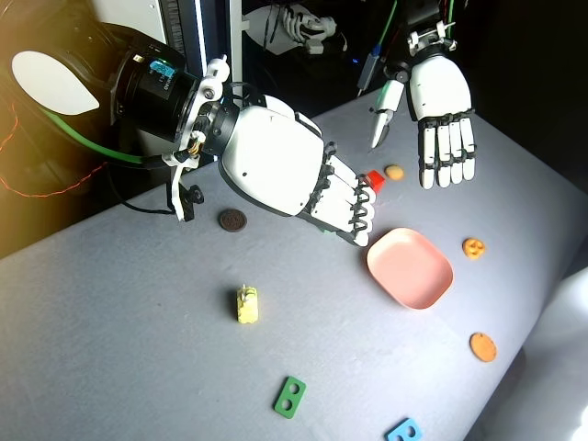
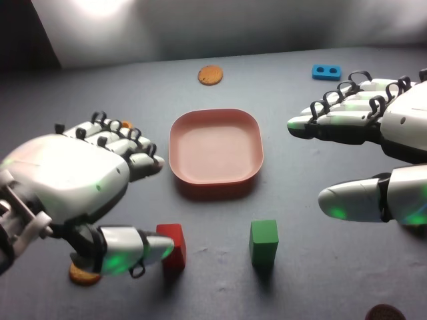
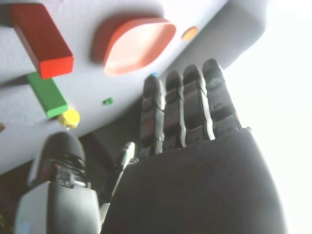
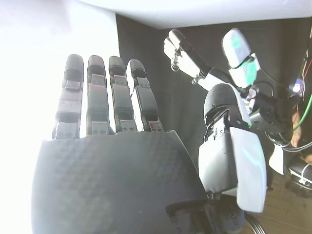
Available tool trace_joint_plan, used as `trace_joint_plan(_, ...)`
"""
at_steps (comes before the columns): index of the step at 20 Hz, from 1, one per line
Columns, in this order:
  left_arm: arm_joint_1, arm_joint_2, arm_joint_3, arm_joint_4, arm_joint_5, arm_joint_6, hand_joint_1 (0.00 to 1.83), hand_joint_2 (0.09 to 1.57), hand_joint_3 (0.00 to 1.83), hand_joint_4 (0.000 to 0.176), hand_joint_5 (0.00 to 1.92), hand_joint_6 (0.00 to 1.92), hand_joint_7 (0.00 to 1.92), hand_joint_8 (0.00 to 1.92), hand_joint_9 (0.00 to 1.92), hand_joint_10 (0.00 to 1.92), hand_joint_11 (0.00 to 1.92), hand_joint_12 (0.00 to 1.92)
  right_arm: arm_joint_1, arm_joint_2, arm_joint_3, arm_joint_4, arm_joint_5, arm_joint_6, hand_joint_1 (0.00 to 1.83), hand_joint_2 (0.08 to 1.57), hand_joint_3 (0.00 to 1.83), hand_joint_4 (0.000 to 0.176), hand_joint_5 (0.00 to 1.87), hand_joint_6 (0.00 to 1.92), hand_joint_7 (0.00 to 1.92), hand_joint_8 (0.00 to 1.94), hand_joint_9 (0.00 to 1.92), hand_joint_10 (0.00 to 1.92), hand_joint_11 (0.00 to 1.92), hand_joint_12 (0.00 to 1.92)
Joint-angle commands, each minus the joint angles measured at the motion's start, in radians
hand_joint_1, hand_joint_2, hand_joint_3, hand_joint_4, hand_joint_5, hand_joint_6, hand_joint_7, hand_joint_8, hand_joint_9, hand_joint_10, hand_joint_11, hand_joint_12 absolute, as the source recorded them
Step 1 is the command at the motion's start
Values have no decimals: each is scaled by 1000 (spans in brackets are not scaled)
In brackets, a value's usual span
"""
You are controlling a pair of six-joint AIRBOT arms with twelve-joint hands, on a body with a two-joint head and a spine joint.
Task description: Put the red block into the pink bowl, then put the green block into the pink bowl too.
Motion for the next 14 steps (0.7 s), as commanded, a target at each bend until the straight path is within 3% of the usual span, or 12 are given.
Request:
trace_joint_plan(1,-2,4,1,48,-83,-3,368,1088,0,0,383,20,182,8,70,0,0,4,11,11,-1,7,108,0,0,1195,0,0,195,2,186,3,132,4,0,259)
trace_joint_plan(2,5,-3,2,48,-94,-10,348,1082,0,34,459,18,167,1,13,0,0,0,11,11,-1,7,105,-2,0,1195,0,0,173,4,161,4,99,6,0,169)
trace_joint_plan(3,13,-10,2,51,-111,-20,348,1087,2,39,488,21,41,0,2,0,0,0,11,11,-1,7,104,-5,0,1187,0,0,191,1,190,1,128,6,0,218)
trace_joint_plan(4,21,-16,3,57,-126,-33,358,1089,2,34,520,29,7,0,0,0,0,0,11,10,-1,7,103,-8,0,1182,0,0,210,4,220,6,157,10,0,268)
trace_joint_plan(5,27,-22,5,61,-134,-41,362,1093,4,32,540,34,1,0,0,0,0,0,11,10,-1,7,102,-12,0,1173,0,0,186,8,215,2,149,4,0,184)
trace_joint_plan(10,43,-61,20,77,-143,-57,420,1069,0,29,571,18,0,0,0,0,17,14,11,9,-1,7,98,-18,0,1166,0,0,192,6,201,1,131,1,0,114)
trace_joint_plan(11,48,-74,24,84,-147,-62,606,1039,0,0,637,26,0,0,0,0,0,0,11,9,-1,7,97,-19,0,1184,1,0,187,0,152,0,89,0,0,102)
trace_joint_plan(14,59,-94,28,88,-177,-75,758,987,0,0,663,23,0,0,0,0,0,0,10,7,-1,7,97,-20,0,1195,1,0,173,0,126,0,71,0,0,144)
